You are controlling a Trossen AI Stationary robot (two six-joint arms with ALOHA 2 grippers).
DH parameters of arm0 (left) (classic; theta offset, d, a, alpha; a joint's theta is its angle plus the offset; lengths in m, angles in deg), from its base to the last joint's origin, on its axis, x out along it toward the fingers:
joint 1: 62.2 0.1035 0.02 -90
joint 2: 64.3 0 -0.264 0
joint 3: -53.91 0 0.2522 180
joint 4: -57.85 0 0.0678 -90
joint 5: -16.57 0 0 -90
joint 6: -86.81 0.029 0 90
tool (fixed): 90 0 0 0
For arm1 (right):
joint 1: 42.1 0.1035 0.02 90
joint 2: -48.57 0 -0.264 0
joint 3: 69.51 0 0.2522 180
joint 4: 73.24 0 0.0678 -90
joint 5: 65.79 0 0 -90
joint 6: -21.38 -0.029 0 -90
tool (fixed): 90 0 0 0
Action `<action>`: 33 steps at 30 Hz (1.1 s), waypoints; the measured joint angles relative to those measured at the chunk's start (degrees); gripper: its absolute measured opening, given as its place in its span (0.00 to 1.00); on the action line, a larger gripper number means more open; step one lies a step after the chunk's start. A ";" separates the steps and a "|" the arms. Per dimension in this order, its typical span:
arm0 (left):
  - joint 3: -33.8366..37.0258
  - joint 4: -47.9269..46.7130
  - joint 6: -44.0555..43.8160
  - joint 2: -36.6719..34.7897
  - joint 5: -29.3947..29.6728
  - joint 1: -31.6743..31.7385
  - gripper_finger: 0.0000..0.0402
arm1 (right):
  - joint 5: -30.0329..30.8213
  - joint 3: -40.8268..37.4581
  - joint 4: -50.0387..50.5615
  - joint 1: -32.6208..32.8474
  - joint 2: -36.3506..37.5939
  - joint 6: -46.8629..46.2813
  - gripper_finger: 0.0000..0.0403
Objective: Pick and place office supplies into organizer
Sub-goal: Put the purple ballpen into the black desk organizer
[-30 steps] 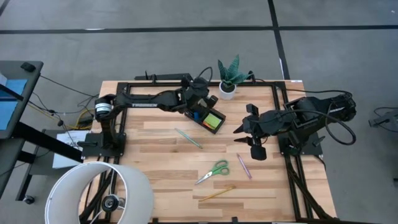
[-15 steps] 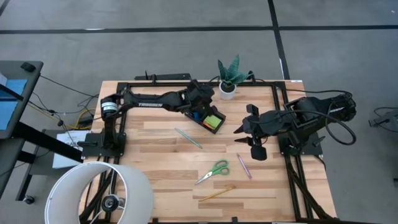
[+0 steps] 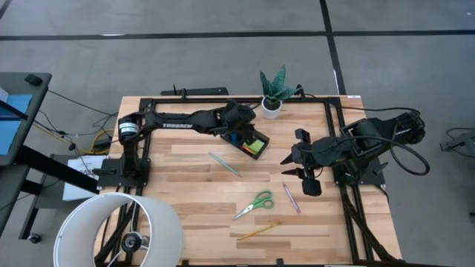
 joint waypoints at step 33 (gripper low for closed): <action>-49.28 -48.15 8.73 -1.43 1.96 -6.49 0.36 | 40.99 -27.82 16.67 38.96 3.80 -78.46 0.22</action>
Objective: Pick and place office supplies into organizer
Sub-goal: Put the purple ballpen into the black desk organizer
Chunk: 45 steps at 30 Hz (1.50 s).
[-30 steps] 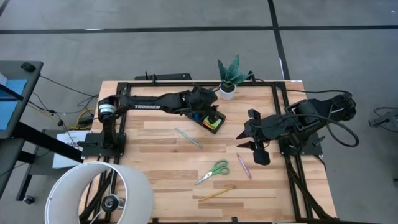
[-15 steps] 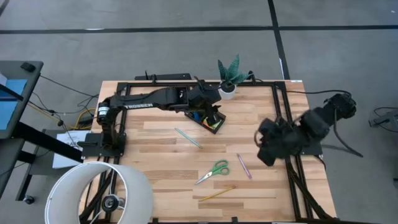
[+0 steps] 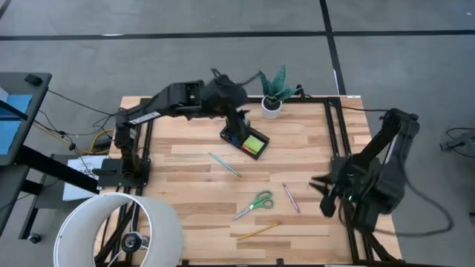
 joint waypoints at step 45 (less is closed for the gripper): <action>0.52 -0.31 -7.08 -3.42 8.30 1.04 0.36 | 1.15 -23.79 -36.54 -2.18 -32.03 -17.90 0.22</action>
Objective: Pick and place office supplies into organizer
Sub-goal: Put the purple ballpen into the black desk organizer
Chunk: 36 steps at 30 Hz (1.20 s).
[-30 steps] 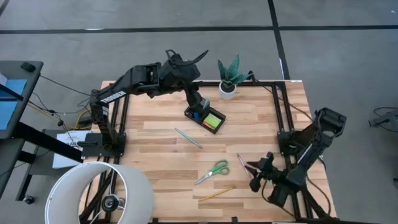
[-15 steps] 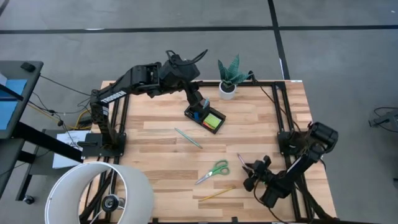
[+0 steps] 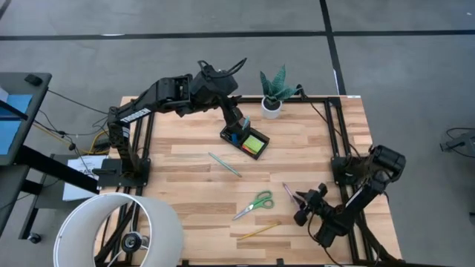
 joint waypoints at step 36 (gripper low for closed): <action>0.00 -3.63 -4.34 0.02 -1.36 0.00 0.36 | 11.14 -3.10 -14.65 8.26 -16.66 0.84 0.22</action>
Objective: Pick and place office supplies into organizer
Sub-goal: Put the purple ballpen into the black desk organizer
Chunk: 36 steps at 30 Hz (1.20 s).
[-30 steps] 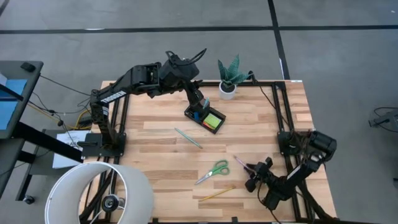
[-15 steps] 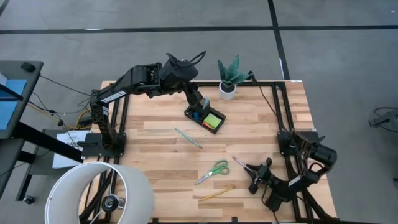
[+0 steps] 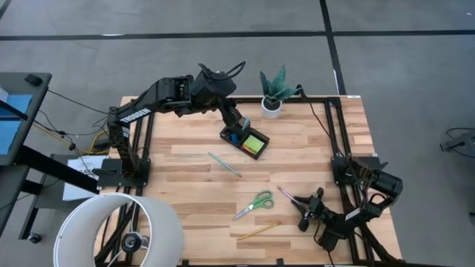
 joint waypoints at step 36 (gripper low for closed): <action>0.04 -0.17 -1.16 0.02 -0.66 -0.09 0.36 | 1.50 -1.82 -22.17 -8.44 2.29 26.37 0.29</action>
